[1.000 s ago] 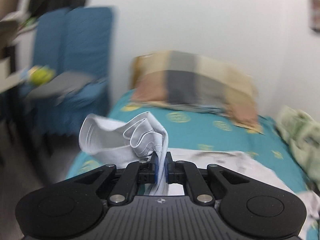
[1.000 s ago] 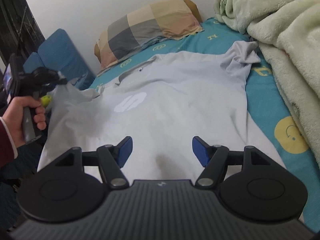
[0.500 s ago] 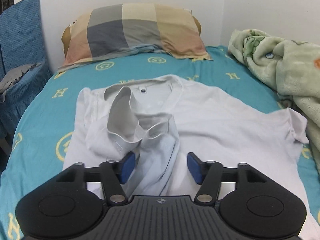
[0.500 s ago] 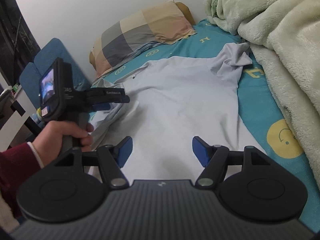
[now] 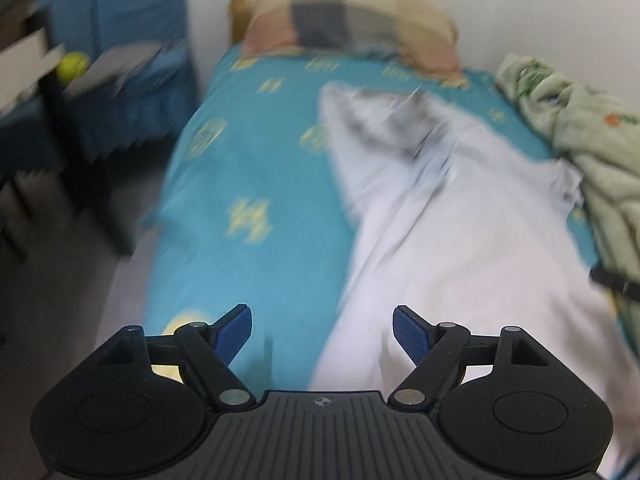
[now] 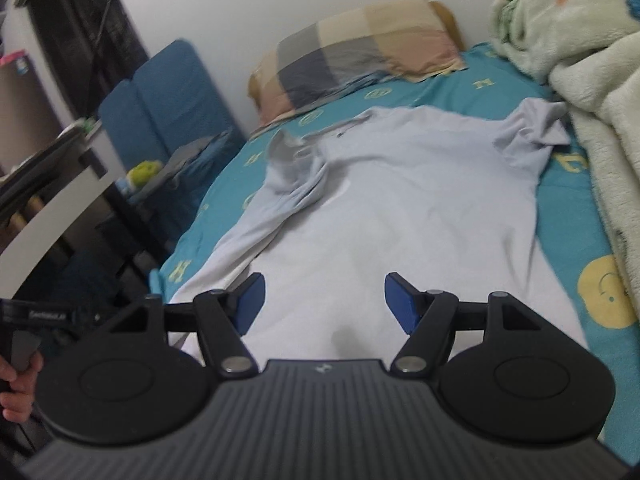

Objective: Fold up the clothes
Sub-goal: 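Fold the held sleeve inward over the shirt body with the left gripper, then grasp the folded side edge with the left gripper and fold it inward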

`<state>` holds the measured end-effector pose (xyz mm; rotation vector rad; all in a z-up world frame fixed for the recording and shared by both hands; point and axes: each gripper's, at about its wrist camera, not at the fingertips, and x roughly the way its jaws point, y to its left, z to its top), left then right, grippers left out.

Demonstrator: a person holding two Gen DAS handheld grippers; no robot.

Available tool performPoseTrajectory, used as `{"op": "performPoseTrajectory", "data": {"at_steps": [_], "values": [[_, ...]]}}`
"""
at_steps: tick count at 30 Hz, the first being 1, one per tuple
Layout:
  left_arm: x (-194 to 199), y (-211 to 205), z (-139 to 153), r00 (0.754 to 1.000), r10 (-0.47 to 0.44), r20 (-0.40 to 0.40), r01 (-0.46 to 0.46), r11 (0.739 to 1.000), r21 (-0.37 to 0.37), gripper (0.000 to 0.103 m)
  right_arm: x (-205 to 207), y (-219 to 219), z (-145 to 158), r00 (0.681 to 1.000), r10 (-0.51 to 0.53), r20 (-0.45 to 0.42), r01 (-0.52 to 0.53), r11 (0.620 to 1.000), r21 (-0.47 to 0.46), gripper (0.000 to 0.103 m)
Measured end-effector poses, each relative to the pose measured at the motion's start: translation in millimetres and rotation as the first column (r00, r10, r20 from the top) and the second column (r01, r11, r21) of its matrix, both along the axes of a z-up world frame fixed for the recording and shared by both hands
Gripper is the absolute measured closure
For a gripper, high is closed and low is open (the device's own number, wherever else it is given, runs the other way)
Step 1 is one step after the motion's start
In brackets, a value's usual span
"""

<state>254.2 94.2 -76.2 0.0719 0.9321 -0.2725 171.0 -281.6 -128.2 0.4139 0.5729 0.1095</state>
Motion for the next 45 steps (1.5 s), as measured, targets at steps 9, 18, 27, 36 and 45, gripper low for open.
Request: {"op": "performPoseTrajectory", "data": {"at_steps": [9, 18, 27, 36, 45], "values": [[-41.5, 63.7, -29.1, 0.988, -0.008, -0.155, -0.008, 0.994, -0.107, 0.035, -26.9, 23.6, 4.8, 0.995, 0.079, -0.054, -0.083, 0.994, -0.068, 0.035], [-80.6, 10.0, -12.3, 0.95, -0.182, -0.253, 0.188, 0.982, -0.001, 0.1, -38.3, 21.7, 11.5, 0.998, 0.061, -0.035, -0.064, 0.995, -0.082, 0.035], [-156.0, -88.4, 51.3, 0.939, -0.298, -0.17, 0.317, 0.944, 0.096, 0.101, -45.2, 13.5, 16.1, 0.999, 0.029, -0.027, -0.031, 0.998, -0.048, 0.035], [-186.6, -141.0, -13.6, 0.908, -0.347, -0.237, 0.361, 0.933, 0.017, 0.1, -45.7, 3.1, 24.3, 0.999, 0.029, -0.014, -0.029, 0.999, 0.02, 0.035], [-150.9, -125.5, 14.9, 0.987, -0.161, -0.005, 0.161, 0.987, 0.028, 0.053, -34.6, -0.3, 52.8, 0.993, 0.091, 0.07, -0.096, 0.994, 0.059, 0.034]]}}
